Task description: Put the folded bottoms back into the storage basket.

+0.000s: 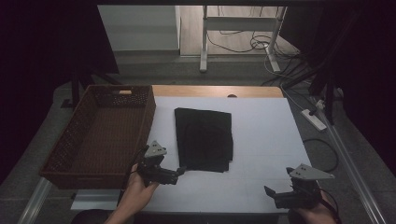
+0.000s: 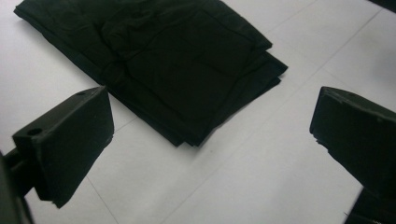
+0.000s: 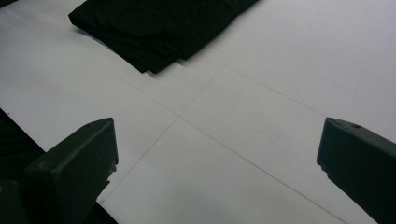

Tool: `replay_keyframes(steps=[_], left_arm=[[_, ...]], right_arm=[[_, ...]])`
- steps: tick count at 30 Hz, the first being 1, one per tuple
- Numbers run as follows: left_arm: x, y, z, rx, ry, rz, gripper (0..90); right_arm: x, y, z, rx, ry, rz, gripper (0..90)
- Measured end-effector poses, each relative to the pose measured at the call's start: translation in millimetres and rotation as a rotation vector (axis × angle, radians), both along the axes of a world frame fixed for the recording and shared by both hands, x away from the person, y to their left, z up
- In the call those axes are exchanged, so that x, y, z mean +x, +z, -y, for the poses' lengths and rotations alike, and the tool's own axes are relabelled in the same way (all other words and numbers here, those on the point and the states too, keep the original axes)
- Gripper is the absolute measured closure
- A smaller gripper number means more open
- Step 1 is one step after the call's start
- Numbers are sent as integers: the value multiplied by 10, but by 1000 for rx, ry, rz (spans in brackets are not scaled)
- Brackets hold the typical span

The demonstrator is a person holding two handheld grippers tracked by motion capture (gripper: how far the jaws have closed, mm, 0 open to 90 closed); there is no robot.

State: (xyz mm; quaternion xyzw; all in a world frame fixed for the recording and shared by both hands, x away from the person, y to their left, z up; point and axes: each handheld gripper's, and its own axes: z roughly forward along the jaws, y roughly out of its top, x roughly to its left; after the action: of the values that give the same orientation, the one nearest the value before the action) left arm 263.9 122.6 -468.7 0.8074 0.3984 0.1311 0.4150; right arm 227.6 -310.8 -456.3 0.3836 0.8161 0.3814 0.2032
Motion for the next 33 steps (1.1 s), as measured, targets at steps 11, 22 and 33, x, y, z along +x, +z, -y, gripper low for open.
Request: replay_keyframes(steps=[11, 22, 33], left_arm=[[239, -66, 88, 26, -13, -15, 2], [484, -113, 137, 18, -48, -23, 1], [760, -135, 165, 22, -60, -20, 1]], right_arm=[[0, 0, 1, 1, 3, 0, 0], [-1, 0, 1, 2, 9, -1, 0], [-2, 2, 6, 5, 13, -2, 0]])
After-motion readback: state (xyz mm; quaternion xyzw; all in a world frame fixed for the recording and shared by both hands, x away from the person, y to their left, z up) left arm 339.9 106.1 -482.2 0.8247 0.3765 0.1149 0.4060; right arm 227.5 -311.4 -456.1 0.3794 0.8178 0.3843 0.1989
